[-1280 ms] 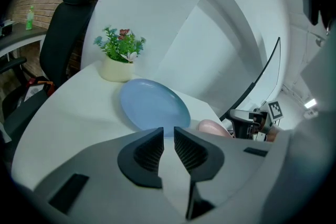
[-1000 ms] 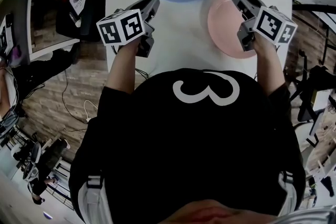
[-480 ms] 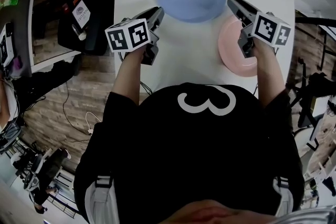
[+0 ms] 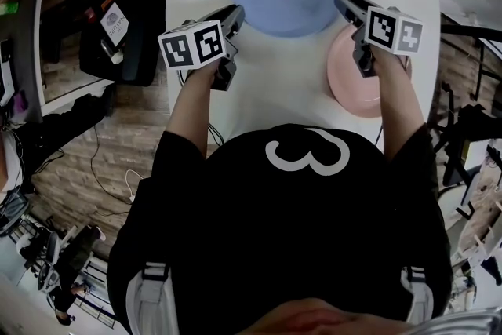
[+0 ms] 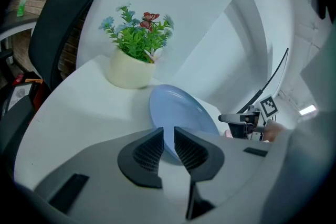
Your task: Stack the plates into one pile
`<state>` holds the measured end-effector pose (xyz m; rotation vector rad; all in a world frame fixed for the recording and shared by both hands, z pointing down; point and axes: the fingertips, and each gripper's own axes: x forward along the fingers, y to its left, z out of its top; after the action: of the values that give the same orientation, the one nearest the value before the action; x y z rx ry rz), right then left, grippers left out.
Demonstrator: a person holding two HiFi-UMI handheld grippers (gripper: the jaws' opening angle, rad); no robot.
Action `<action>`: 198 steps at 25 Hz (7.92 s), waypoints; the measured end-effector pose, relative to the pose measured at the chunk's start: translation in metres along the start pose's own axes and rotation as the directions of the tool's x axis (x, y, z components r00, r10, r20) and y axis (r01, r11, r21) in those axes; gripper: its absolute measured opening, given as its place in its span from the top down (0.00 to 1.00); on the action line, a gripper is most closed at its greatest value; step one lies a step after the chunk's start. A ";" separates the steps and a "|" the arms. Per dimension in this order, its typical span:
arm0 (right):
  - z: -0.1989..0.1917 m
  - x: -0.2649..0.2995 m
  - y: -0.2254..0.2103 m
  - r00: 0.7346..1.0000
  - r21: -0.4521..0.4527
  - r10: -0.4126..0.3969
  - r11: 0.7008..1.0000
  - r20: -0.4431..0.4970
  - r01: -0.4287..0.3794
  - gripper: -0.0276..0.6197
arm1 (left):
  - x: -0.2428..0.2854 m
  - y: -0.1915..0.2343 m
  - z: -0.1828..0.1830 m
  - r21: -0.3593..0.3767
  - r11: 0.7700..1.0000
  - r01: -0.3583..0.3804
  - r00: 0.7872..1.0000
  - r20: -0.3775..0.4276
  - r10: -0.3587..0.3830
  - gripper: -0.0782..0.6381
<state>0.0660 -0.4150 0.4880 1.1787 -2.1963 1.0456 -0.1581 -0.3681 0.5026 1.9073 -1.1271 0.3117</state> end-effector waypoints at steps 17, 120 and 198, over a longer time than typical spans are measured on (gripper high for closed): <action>-0.012 0.029 -0.008 0.985 -0.012 -0.071 0.997 -0.158 0.070 0.74 | 0.009 0.016 0.003 -0.043 0.999 0.010 1.000 -0.018 -0.011 0.82; -0.145 -0.239 -0.101 0.990 0.121 -0.135 0.984 0.040 0.129 0.87 | 0.005 -0.226 -0.121 0.192 0.978 0.083 0.990 -0.132 -0.058 0.81; -0.222 -0.373 0.105 0.871 -0.090 0.310 0.950 0.382 -0.299 0.86 | -0.155 -0.364 -0.233 0.424 0.792 0.440 0.896 -0.147 -0.419 0.81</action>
<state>0.1853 -0.0139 0.3336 1.1301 -2.7756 0.9537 0.0953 -0.0188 0.3456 2.4867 -0.5809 0.3786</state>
